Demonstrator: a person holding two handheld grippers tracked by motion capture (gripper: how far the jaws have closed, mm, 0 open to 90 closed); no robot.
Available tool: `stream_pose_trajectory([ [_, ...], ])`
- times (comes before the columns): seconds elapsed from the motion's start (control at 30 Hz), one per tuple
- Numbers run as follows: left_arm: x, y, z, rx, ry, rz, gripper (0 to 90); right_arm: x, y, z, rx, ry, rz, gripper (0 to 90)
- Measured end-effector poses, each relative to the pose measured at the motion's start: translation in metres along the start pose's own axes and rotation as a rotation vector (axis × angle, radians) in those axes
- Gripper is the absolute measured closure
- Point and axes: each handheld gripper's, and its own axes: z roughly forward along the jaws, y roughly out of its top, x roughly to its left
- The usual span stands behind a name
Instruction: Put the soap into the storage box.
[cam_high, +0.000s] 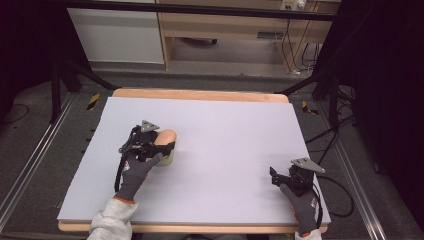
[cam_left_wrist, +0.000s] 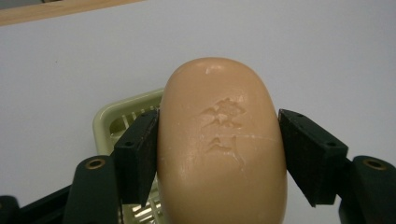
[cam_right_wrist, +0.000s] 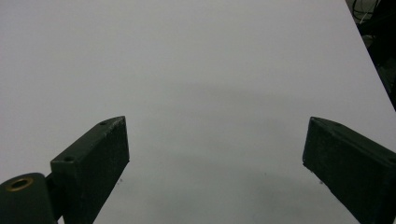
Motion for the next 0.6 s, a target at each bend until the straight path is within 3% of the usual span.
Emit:
stream_pose_trajectory([
  [0.2, 0.007, 0.000, 0.007, 0.017, 0.028, 0.008, 32.1, 0.000, 0.000, 0.001, 0.003, -0.003, -0.001, 7.5],
  [0.6, 0.022, -0.001, 0.019, 0.022, 0.048, -0.027, 32.2, 0.000, 0.000, 0.001, 0.002, -0.004, -0.005, 7.4],
])
